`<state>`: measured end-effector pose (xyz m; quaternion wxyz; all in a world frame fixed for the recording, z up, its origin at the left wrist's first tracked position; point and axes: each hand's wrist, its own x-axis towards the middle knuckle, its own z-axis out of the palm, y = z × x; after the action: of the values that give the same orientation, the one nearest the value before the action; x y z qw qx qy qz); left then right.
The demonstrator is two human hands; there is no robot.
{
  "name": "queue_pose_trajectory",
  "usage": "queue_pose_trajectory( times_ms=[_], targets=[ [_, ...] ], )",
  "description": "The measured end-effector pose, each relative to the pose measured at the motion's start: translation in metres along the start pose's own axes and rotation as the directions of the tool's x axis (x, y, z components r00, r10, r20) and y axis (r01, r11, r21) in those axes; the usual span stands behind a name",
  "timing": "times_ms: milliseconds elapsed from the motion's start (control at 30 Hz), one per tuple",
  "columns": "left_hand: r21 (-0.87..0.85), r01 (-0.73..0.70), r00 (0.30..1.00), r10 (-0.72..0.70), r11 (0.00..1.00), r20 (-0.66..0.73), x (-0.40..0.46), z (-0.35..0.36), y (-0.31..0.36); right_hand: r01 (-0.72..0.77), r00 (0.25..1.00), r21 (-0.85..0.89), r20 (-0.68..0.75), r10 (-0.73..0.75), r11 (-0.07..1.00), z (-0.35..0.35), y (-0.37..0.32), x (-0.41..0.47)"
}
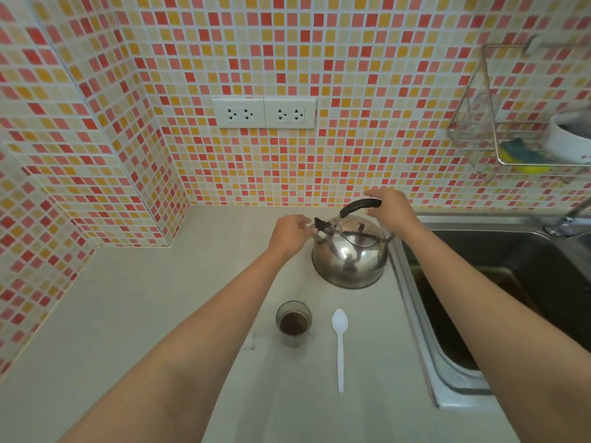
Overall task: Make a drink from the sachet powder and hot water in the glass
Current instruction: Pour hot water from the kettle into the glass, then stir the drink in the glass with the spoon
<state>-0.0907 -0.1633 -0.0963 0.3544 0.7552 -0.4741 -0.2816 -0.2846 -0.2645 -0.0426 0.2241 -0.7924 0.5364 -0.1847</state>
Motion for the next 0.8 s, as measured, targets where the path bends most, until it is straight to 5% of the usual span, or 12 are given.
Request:
queue_pose_trajectory(
  times_ms=[167, 433, 800],
  targets=[
    [-0.106, -0.097, 0.992, 0.105, 0.990, 0.069, -0.063, -0.022, -0.038, 0.021, 0.992, 0.180, -0.124, 0.002, 0.983, 0.012, -0.016, -0.053],
    [-0.225, -0.057, 0.973, 0.104, 0.973, 0.205, -0.135, -0.014, -0.093, -0.274, 0.960, 0.323, 0.037, 0.277, 0.906, 0.093, -0.015, -0.158],
    [-0.221, -0.024, 0.971, 0.075, 0.975, 0.226, -0.142, -0.003, -0.111, -0.611, 0.786, -0.009, 0.107, 0.609, 0.791, 0.163, 0.005, -0.244]
  ],
)
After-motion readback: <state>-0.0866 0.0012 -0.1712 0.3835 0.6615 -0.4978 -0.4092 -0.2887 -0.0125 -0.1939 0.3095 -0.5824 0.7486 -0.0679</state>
